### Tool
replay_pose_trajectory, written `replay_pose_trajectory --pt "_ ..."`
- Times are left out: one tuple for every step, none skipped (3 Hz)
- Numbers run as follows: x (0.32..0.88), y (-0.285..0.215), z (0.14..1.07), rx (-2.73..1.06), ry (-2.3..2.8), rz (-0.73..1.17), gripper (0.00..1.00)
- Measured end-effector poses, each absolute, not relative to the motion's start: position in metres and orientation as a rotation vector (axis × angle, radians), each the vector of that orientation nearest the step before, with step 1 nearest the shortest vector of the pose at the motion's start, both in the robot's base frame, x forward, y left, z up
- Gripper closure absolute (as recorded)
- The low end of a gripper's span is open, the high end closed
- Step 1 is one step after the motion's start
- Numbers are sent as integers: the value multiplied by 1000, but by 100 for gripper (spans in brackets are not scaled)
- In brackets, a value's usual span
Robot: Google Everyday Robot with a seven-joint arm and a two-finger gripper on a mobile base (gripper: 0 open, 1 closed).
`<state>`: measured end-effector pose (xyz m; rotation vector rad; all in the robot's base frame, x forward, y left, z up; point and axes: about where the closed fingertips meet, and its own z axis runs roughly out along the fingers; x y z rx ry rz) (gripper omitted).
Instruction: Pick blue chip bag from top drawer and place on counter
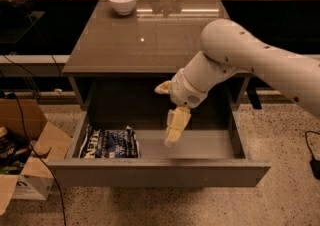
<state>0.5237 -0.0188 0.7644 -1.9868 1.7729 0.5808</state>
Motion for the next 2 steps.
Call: replay_pose_trajectory --pt "536 6 738 -1989 1751 611 0" --pt "551 42 705 -1990 1731 661 0"
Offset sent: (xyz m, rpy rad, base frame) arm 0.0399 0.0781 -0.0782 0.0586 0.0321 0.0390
